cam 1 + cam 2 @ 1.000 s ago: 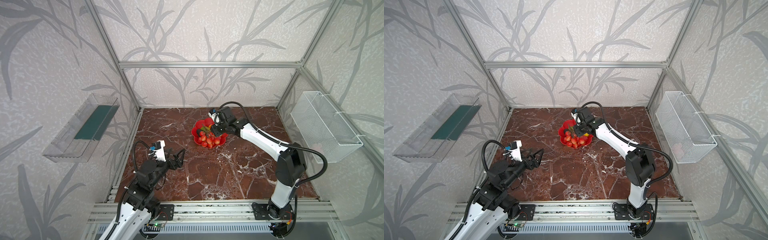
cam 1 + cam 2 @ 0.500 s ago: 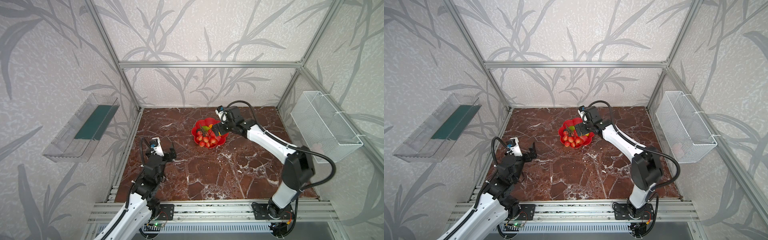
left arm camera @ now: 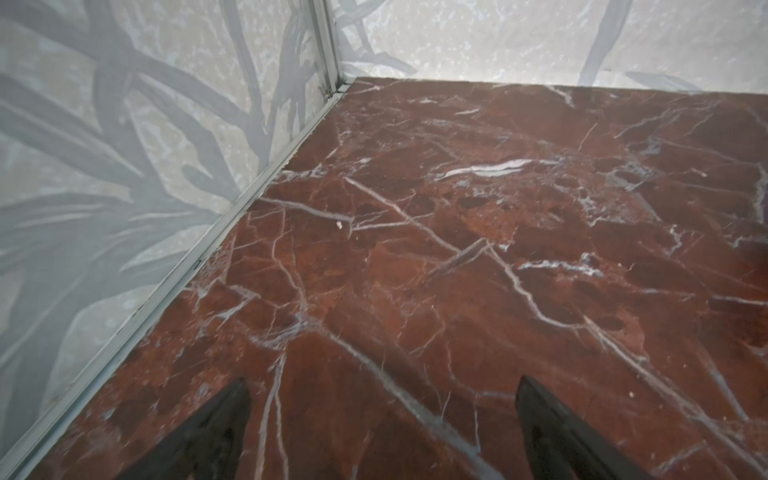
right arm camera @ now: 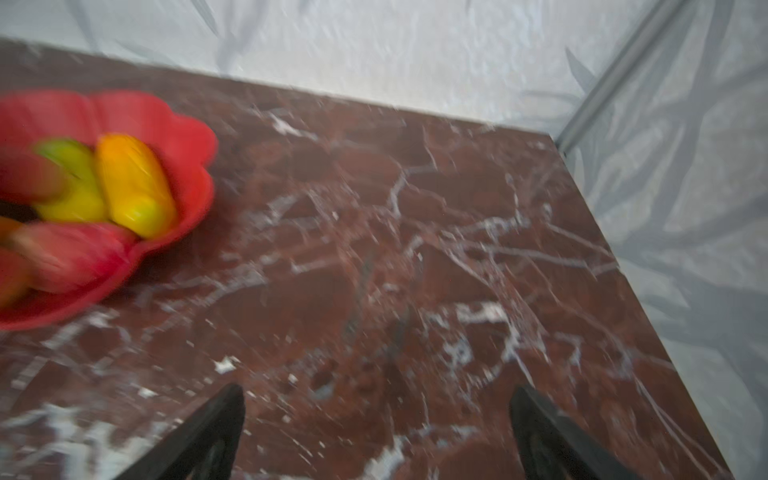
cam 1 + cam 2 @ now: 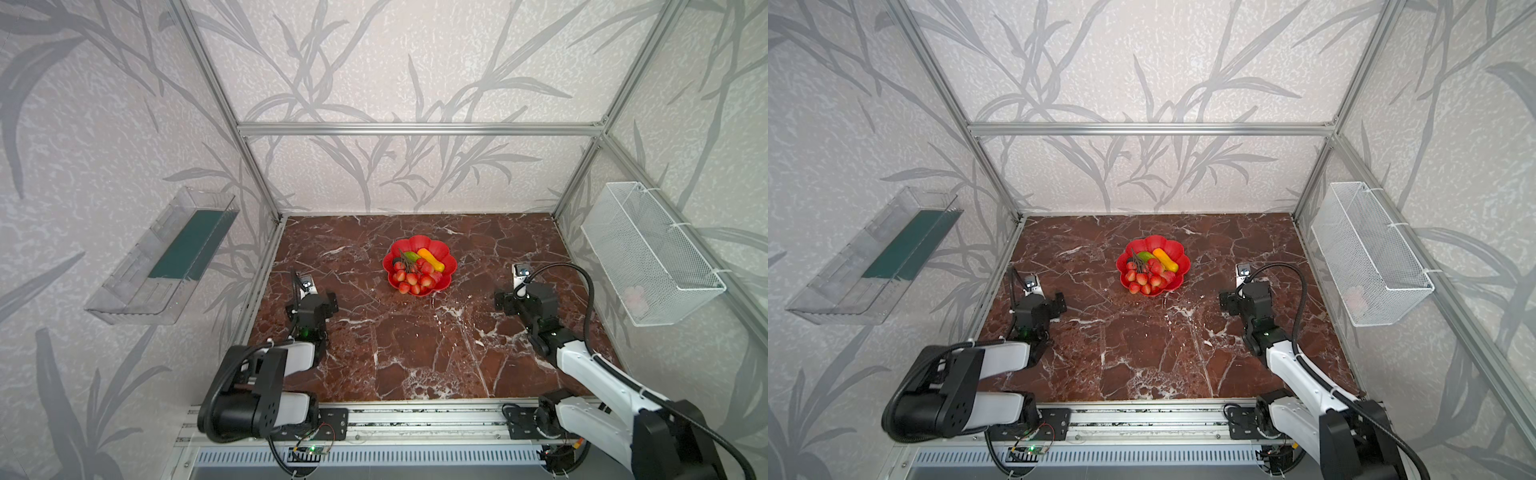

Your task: Place and organize the fake fruits in the fruit bowl

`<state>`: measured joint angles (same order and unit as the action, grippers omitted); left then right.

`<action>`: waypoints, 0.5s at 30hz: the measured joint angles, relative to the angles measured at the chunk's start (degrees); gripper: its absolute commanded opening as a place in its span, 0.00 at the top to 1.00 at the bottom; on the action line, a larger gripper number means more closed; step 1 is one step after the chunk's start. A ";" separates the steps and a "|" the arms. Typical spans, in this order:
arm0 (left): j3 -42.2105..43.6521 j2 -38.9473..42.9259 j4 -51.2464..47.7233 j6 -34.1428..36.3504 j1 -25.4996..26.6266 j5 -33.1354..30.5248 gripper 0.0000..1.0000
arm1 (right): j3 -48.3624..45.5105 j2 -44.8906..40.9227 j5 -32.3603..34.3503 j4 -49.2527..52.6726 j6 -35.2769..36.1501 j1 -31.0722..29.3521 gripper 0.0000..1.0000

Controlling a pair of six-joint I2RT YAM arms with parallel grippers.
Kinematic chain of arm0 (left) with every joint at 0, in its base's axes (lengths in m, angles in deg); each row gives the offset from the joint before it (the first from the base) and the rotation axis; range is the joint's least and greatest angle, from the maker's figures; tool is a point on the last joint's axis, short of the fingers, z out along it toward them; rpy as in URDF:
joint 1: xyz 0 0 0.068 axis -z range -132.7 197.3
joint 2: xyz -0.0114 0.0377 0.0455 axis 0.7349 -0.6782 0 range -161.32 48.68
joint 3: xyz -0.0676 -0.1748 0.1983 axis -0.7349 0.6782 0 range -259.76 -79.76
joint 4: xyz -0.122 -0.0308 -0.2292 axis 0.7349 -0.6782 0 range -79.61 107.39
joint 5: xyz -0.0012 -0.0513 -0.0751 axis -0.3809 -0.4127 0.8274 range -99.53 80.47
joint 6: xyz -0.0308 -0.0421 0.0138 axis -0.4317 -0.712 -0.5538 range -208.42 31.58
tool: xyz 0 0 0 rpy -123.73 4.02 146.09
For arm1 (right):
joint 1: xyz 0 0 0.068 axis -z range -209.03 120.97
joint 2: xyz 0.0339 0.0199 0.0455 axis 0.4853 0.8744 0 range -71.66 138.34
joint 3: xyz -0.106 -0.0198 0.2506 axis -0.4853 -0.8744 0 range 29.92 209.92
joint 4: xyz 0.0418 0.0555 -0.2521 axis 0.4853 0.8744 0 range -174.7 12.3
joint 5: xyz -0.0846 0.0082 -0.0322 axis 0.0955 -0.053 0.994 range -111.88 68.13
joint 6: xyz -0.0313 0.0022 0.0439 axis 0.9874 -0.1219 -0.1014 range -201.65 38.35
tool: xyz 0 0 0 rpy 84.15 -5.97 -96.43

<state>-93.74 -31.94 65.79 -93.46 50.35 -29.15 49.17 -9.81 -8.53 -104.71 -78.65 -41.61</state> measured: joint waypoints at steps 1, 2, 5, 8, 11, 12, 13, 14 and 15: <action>-0.35 -2.29 2.97 0.09 -0.57 0.28 0.01 | -1.42 2.08 -0.04 -2.95 0.44 0.68 0.01; -0.57 -5.68 7.67 0.44 -1.14 0.42 0.01 | -2.36 4.76 -0.15 -6.49 0.76 1.55 0.01; -1.03 -9.07 8.17 0.02 -2.34 0.76 0.01 | -2.67 14.60 -1.27 -18.10 0.92 3.91 0.01; -3.48 -8.26 6.75 -0.20 -3.80 2.23 0.01 | -1.95 26.58 -3.48 -30.08 1.16 5.40 0.01; -5.62 -8.57 7.21 -0.09 -4.37 3.37 0.01 | -1.40 28.39 -5.77 -29.51 1.49 5.38 0.01; -5.70 -8.57 7.48 -0.07 -4.35 3.69 0.01 | -1.29 28.63 -6.51 -31.65 1.57 5.29 0.01; -5.68 -8.61 7.65 -0.02 -4.35 3.85 0.01 | -1.20 28.81 -6.88 -33.05 1.60 5.25 0.01; -5.68 -8.63 7.61 0.02 -4.35 4.28 0.01 | -1.18 28.83 -7.23 -34.32 1.60 5.25 0.01; -5.68 -8.63 7.63 0.13 -4.35 4.66 0.01 | -1.18 28.76 -7.48 -34.95 1.62 5.25 0.01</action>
<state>-99.42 -40.57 73.42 -93.33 46.00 -24.49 47.99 18.95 -16.01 -139.65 -77.03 -36.36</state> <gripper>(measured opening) 0.993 0.991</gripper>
